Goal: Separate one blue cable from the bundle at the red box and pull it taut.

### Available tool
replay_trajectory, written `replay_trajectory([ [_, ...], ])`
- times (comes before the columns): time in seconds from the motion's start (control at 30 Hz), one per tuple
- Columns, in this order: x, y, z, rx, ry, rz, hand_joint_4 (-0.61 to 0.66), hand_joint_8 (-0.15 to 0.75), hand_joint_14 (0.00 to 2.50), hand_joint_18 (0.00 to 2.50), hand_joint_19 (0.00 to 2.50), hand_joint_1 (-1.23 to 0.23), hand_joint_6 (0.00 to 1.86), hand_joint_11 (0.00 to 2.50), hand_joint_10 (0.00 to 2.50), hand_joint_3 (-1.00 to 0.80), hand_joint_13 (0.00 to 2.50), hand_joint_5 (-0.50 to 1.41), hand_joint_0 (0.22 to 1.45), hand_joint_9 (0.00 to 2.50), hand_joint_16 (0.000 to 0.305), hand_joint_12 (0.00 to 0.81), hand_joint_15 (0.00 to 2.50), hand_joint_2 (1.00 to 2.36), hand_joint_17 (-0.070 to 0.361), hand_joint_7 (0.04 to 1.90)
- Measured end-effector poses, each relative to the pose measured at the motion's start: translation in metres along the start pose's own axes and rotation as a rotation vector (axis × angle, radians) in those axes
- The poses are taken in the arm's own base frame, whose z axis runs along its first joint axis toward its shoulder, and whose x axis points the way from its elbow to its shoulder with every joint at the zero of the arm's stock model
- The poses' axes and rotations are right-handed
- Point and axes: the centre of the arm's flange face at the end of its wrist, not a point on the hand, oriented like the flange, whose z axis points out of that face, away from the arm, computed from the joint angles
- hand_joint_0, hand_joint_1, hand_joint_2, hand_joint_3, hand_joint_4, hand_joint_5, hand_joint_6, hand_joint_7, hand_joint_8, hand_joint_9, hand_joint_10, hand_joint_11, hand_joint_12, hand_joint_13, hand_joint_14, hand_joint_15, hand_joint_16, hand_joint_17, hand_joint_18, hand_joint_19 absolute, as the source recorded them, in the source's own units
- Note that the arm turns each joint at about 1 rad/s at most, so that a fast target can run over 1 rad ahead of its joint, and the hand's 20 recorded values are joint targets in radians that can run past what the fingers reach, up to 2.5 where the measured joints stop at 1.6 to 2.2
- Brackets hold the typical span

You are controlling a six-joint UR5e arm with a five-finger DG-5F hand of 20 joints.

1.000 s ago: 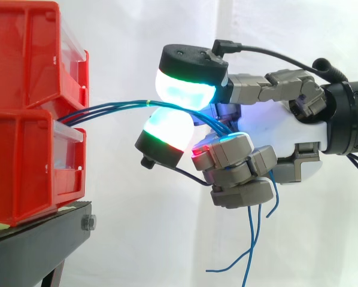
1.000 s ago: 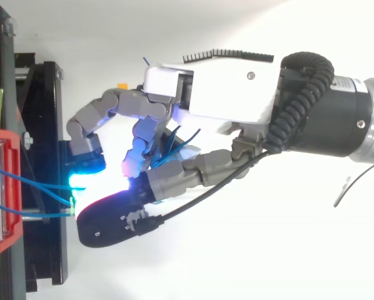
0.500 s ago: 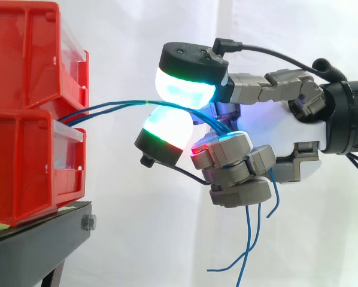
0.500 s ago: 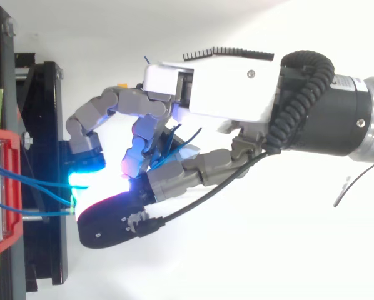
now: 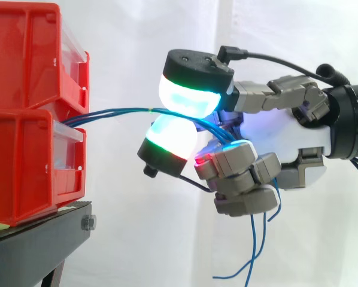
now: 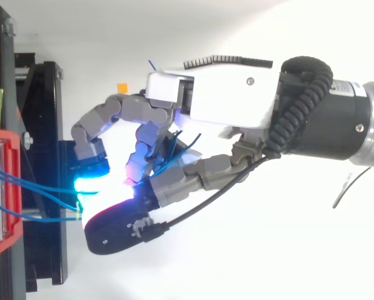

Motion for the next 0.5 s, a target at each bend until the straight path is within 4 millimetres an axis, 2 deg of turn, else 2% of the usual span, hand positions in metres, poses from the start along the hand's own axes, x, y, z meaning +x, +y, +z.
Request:
replay_trajectory([
  [0.2,0.006,-0.017,-0.005,0.016,0.009,-0.007,-0.01,0.272,1.21,1.0,1.58,-0.95,0.9,1.74,0.01,-0.39,0.89,-0.18,0.78,1.23,0.04,0.362,1.71,1.01,0.091,1.25],
  [0.5,0.008,-0.018,-0.003,-0.008,0.004,-0.029,0.03,0.27,1.19,0.99,1.56,-0.97,0.9,1.71,0.01,-0.5,0.88,-0.18,0.8,1.21,0.041,0.36,1.73,1.0,0.093,1.22],
])
